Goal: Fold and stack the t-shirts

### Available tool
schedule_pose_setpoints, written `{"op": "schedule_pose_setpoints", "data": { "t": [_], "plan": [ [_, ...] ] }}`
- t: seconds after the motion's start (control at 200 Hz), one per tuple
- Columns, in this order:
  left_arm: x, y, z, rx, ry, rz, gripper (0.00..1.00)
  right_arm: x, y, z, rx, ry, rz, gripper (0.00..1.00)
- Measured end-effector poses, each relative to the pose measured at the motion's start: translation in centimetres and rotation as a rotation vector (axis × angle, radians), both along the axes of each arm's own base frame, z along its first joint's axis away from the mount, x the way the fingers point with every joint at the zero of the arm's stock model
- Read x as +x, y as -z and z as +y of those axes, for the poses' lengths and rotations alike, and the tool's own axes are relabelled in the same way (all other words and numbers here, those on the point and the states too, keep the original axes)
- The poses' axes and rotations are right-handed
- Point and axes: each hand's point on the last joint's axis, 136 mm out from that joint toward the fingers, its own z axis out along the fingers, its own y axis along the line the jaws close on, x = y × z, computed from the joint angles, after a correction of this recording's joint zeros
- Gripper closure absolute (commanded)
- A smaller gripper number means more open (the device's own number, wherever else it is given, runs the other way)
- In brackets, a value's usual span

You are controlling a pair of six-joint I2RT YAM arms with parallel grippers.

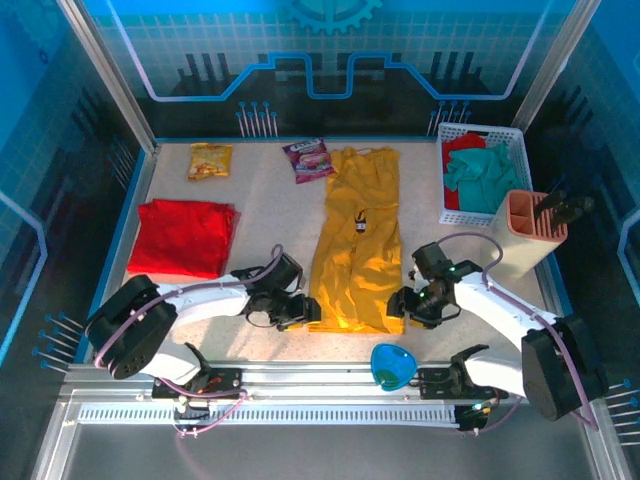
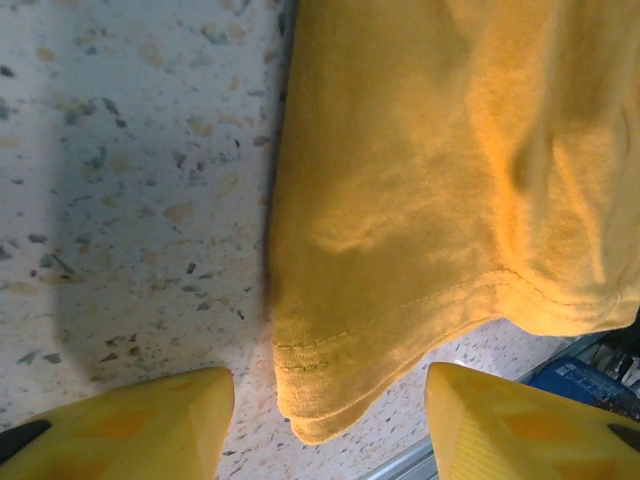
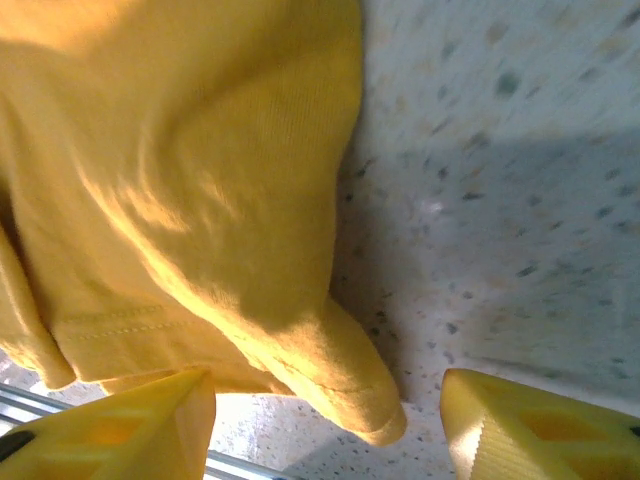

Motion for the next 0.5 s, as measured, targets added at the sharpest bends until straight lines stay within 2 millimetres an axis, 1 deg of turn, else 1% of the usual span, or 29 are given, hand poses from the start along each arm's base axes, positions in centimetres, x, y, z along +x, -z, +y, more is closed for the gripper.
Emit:
{"op": "schedule_pose_setpoints", "data": {
  "t": [0.12, 0.175, 0.5],
  "plan": [
    [0.0, 0.4, 0.1, 0.018, -0.019, 0.024, 0.52, -0.8, 1.0, 0.7, 0.019, 0.003, 0.01, 0.4],
    [0.0, 0.5, 0.2, 0.025, -0.025, 0.03, 0.55, -0.7, 1.0, 0.8, 0.029, 0.025, 0.002, 0.42],
    [-0.1, 0.9, 0.3, 0.053, -0.046, 0.05, 0.62, -0.8, 1.7, 0.3, 0.016, 0.094, 0.0, 0.56]
  ]
}}
